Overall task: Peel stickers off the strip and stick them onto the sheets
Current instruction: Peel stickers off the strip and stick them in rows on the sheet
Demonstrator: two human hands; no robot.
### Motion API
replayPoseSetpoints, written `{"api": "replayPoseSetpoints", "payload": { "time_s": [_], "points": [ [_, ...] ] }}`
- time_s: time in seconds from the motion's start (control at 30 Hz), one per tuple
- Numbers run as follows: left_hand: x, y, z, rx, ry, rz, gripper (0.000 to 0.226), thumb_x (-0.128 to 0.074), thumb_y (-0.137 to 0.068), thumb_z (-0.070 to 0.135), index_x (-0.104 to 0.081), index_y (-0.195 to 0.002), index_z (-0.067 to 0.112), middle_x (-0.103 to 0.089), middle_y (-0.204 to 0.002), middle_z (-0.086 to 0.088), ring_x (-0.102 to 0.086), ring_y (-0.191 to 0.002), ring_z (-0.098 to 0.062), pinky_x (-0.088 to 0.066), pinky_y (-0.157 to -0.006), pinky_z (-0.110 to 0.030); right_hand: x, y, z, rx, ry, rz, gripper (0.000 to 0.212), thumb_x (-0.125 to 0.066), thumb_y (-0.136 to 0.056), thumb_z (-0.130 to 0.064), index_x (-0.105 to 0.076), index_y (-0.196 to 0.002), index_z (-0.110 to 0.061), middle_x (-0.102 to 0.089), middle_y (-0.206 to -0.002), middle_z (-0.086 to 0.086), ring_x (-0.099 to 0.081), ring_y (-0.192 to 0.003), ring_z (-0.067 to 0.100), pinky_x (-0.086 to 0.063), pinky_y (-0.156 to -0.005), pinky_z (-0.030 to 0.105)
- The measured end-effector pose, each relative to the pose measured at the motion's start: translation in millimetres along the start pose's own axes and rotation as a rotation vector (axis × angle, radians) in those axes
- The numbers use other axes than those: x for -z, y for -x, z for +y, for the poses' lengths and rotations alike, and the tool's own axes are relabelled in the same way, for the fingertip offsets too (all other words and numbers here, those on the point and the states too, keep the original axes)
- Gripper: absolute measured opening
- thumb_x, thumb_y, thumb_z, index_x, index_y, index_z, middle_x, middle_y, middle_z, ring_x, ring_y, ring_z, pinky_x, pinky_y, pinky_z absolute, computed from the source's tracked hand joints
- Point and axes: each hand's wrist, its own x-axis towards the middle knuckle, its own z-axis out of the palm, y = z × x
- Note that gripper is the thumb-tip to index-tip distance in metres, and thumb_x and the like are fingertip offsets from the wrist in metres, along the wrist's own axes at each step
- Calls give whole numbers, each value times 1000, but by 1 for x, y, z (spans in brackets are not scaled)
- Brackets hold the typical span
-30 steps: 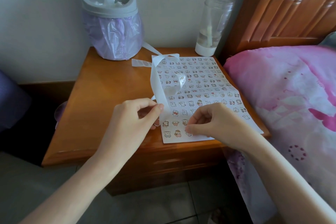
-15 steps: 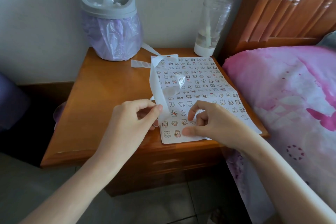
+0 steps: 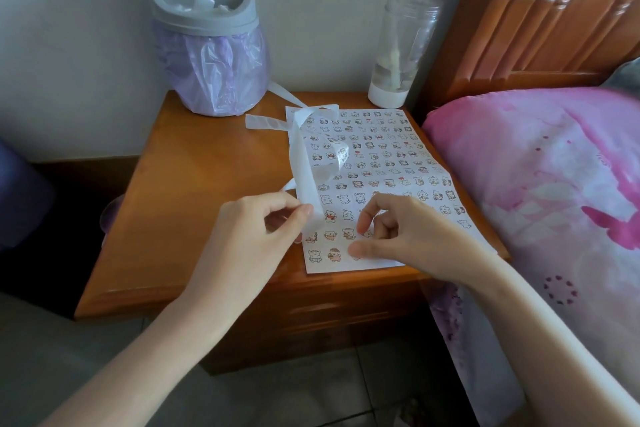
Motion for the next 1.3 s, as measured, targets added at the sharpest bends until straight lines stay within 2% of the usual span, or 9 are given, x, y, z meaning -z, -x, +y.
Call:
{"api": "replayPoseSetpoints", "payload": {
  "time_s": [0.1,0.2,0.3,0.5,0.63,0.8,0.87,1.0,1.3],
  "points": [
    [1,-1,2,-8,33,6,15,-57,-88,32,-70,-88,23,-66,-75,18,-63,-66,1,-45,-51,-6,2,0,0,20,-21,-6,13,-70,-83,-28,-60,-88,-22,-49,-51,-9,-40,-47,4,-37,-54,24],
    [8,-4,6,-22,146,59,14,-57,-89,26,-69,-83,21,-68,-68,14,-64,-61,0,-43,-51,-5,-1,-1,-7,94,-84,159,8,-65,-86,-33,-62,-87,-25,-62,-65,-7,-51,-55,4,-43,-55,23],
    [12,-5,9,-21,270,91,14,-57,-89,25,-69,-83,23,-71,-71,11,-66,-62,-4,-45,-54,-6,-11,-1,-22,259,-196,334,8,-66,-85,-29,-65,-90,-24,-69,-85,-10,-63,-78,7,-51,-67,22],
    [11,-6,12,29,450,107,16,-57,-88,29,-71,-85,22,-73,-78,9,-69,-70,-9,-52,-61,-12,-25,-1,-33,399,-281,354,20,-70,-83,-18,-65,-102,-18,-70,-94,-10,-66,-93,9,-52,-86,33],
    [11,-8,12,67,499,100,19,-55,-88,30,-70,-87,19,-74,-81,4,-71,-74,-14,-58,-64,-20,-24,-1,-36,416,-387,368,21,-72,-81,-10,-62,-98,-16,-72,-83,-2,-68,-81,9,-53,-83,25],
    [11,-5,14,27,441,95,29,-49,-89,40,-71,-86,22,-74,-81,7,-70,-77,-12,-55,-71,-26,-24,-2,-37,403,-457,361,12,-71,-81,-7,-68,-89,-13,-71,-84,-2,-68,-80,10,-54,-74,22],
    [11,-3,15,6,426,69,29,-49,-88,42,-71,-83,24,-74,-80,10,-69,-79,-8,-53,-74,-22,-23,-2,-36,391,-464,368,10,-71,-81,-7,-70,-89,-13,-72,-83,-2,-68,-78,11,-55,-73,26],
    [11,-2,17,-44,320,31,14,-59,-83,32,-70,-81,23,-71,-74,15,-65,-70,2,-46,-60,-5,-23,-2,-34,385,-443,388,12,-70,-82,-7,-72,-90,-16,-72,-82,-1,-68,-76,14,-57,-74,31],
    [10,-3,16,-80,304,21,18,-58,-77,35,-71,-84,24,-71,-75,17,-66,-69,2,-47,-57,-6,-23,-1,-33,398,-327,412,12,-70,-83,-9,-73,-91,-16,-73,-83,-6,-68,-79,9,-55,-75,23]
  ]
}}
